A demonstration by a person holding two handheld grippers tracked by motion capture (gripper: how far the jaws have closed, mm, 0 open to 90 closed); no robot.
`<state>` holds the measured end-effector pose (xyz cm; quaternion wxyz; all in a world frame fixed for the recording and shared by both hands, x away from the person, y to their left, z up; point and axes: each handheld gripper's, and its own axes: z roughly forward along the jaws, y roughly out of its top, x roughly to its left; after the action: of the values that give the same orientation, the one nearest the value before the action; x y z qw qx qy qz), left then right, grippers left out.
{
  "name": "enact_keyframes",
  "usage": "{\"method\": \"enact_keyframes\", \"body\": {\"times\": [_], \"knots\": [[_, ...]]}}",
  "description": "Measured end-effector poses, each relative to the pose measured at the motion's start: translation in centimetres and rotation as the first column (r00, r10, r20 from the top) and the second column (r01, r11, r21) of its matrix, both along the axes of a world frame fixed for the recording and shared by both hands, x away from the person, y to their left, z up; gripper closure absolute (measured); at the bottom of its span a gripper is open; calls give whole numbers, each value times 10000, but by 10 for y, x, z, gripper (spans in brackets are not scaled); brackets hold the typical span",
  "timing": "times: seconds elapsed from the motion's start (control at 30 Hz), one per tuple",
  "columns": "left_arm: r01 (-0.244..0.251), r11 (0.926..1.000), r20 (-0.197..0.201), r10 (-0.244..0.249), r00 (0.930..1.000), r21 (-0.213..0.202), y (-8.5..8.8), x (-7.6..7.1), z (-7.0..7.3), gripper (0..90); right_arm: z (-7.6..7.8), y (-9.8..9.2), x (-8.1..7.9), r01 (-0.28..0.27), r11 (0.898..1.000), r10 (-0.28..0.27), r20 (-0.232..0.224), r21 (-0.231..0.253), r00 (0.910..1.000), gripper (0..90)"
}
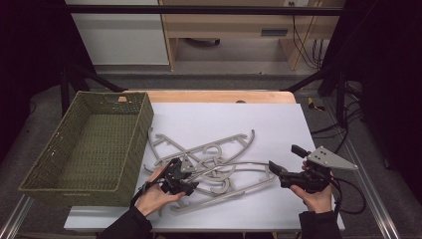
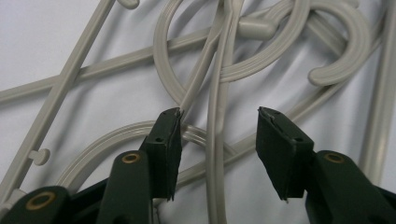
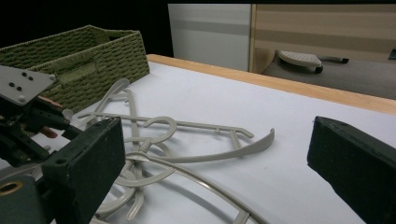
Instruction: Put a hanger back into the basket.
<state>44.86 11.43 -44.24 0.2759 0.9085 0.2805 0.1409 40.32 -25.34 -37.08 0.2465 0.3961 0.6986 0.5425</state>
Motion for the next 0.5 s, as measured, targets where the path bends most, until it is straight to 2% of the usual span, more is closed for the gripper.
{"method": "enact_keyframes", "body": {"times": [0.17, 0.23, 0.47, 0.5], "knots": [[-50, 9999, -228, 48, 9997, -106, 0, 4, -1, 682, 0, 0, 0, -1, 10000, 1, -5, 8, 10000, 44], [-6, 10000, -276, 6, 9996, 11, -1, 5, -2, 728, 0, 0, 0, 5, 10000, -5, -9, 4, 10000, 44], [-10, 9992, -399, 25, 9992, 388, -6, 11, -7, 750, -1, 1, 1, -18, 10000, 18, -16, -34, 10000, 44], [-44, 9996, -419, 57, 9991, 296, -7, 11, -8, 758, -1, 1, 1, -31, 10000, 31, -26, -30, 10000, 44]]}}
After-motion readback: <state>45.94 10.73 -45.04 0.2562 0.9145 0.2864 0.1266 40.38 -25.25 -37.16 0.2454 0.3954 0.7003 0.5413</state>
